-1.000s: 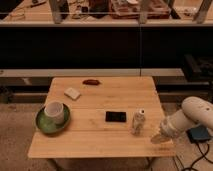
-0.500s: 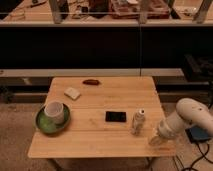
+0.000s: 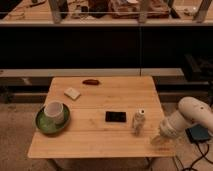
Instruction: Knock the bottle over
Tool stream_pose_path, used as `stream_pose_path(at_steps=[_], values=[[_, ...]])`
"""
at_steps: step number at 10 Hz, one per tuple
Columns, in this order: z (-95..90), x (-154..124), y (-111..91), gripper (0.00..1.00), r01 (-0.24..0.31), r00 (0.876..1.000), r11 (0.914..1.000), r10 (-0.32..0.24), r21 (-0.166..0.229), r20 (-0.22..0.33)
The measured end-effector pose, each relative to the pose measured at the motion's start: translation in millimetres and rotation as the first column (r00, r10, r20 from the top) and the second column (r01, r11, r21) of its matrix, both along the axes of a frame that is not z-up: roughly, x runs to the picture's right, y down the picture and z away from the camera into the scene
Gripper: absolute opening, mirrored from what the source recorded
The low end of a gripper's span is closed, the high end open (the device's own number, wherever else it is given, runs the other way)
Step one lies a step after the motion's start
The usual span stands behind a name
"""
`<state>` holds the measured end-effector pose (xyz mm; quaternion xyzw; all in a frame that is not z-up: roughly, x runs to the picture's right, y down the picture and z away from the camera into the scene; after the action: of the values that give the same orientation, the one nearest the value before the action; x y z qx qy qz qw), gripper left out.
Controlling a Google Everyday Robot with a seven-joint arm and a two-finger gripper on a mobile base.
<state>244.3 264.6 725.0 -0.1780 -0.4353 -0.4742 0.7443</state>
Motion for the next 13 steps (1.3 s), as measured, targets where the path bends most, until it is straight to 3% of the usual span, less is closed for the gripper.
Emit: stream_pose_path(at_steps=[2,5,6,7,9,11,12,13], values=[[13.1,-8.5,11.3,0.27,0.000,1.000,1.0000,0.000,0.005,-0.008],[20.1,-9.2,2.5,0.27,0.003,1.000,0.9998,-0.003,0.018,-0.020],[18.0,-15.8,0.2,0.27,0.006,1.000,0.9997,-0.006,0.022,-0.006],[11.1,-18.0,-4.8,0.27,-0.004,1.000,0.9980,0.004,0.064,0.013],[6.7,-15.8,-16.5,0.27,-0.002,1.000,0.9977,0.002,0.067,0.010],[6.4,-18.5,-11.1,0.27,0.006,1.000,0.9979,-0.007,0.064,0.016],[5.3,-27.5,-12.6,0.27,-0.001,0.999,0.9957,-0.003,0.093,0.041],[0.5,-29.3,-14.8,0.27,-0.044,0.996,0.9930,0.036,0.109,0.078]])
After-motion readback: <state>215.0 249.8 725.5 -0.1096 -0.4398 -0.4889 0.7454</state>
